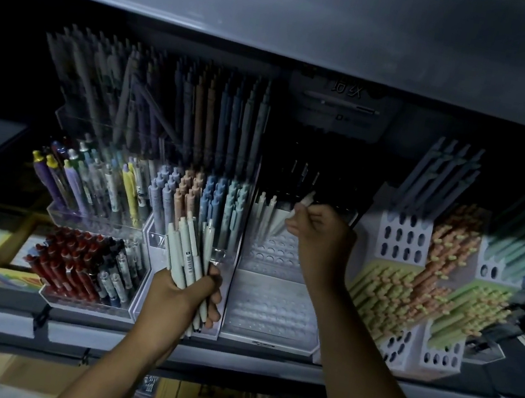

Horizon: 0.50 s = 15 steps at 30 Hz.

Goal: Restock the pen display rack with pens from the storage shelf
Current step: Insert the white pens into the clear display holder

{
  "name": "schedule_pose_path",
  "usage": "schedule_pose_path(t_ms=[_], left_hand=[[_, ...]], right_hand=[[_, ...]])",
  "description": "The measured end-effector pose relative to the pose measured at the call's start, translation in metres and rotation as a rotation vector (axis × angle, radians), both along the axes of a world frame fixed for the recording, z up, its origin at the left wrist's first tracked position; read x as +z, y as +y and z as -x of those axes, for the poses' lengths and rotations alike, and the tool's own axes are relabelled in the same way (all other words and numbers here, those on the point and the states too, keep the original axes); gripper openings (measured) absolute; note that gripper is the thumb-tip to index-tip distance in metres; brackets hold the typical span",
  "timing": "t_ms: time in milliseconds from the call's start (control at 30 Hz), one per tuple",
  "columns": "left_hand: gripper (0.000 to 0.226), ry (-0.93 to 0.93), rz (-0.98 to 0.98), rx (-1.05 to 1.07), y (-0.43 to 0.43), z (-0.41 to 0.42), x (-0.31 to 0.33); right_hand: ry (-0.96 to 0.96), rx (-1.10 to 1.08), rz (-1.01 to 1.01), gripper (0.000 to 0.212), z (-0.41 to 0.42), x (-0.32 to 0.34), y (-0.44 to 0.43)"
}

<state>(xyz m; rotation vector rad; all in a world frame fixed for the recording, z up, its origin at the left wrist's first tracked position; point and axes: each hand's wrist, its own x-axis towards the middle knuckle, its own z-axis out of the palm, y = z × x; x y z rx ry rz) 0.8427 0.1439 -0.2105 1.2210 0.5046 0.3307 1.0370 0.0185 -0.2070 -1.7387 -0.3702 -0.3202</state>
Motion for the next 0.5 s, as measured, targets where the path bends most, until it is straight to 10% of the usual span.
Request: schedule_pose_path(t_ms=[500], left_hand=[[0.012,0.002,0.017,-0.002,-0.005,0.0,-0.002]], right_hand=[[-0.165,0.063,0.433,0.041,-0.016,-0.016,0.011]])
